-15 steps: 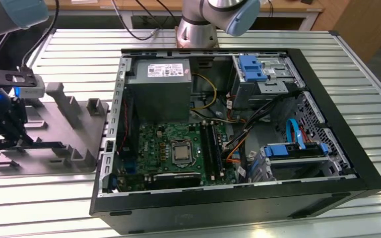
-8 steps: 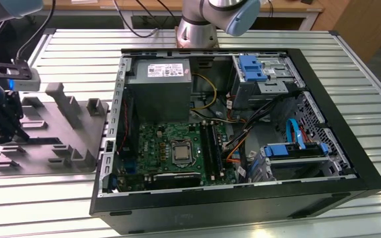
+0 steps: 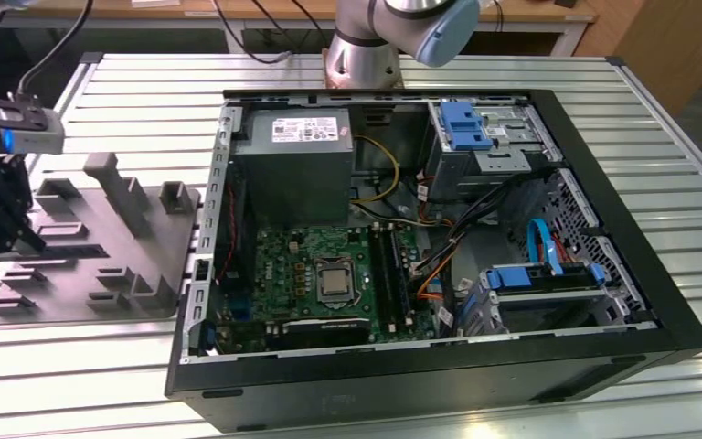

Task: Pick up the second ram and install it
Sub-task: 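Pick up the second ram and move it above second insertion slot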

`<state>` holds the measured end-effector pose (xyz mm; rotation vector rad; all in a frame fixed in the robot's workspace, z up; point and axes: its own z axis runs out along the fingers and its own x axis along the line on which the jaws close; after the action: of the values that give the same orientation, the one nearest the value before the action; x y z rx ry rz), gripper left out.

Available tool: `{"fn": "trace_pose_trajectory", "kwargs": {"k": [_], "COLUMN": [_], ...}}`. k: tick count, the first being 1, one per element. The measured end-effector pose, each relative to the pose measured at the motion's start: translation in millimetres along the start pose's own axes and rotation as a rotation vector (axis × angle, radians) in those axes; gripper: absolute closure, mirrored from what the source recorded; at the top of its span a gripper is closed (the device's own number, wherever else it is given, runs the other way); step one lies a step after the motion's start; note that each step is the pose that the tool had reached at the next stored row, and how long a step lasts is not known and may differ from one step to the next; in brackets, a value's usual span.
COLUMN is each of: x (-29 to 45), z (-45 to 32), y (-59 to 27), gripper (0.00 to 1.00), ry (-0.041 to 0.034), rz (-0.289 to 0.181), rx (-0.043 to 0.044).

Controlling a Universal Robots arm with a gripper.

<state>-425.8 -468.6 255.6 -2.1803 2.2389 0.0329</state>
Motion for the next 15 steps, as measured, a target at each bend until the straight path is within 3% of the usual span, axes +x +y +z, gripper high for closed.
{"fn": "trace_pose_trajectory", "kwargs": {"k": [15], "x": [-1.2], "z": [-45.6], "y": [0.2], "gripper": [0.89], "ry": [-0.0002], "rz": [0.001], "rx": [0.0082]}}
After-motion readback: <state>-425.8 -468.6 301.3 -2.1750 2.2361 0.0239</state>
